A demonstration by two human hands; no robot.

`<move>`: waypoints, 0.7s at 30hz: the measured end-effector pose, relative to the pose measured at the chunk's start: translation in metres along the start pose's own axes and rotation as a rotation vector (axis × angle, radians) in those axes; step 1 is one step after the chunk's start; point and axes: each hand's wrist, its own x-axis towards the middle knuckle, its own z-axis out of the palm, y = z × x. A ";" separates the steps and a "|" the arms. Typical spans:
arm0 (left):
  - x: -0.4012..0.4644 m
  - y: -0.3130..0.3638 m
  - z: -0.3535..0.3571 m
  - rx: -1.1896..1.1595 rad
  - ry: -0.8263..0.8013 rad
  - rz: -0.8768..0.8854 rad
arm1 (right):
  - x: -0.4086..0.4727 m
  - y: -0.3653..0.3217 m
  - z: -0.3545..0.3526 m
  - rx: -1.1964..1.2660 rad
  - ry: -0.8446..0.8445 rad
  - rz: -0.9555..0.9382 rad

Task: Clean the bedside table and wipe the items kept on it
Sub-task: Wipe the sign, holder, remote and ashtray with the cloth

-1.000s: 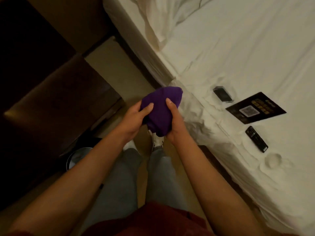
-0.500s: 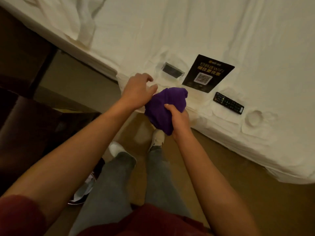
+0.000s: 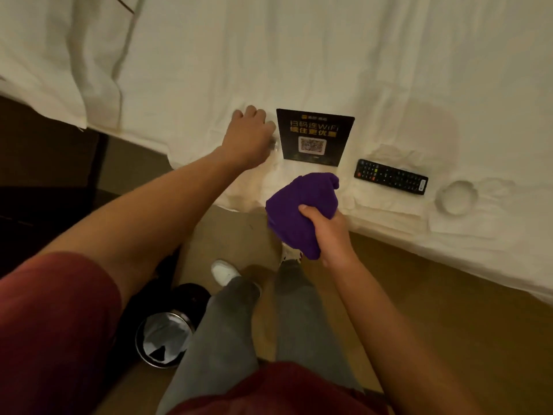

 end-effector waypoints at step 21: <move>-0.107 -0.008 -0.028 -0.895 0.165 -0.273 | -0.028 -0.018 0.026 -0.243 -0.043 -0.232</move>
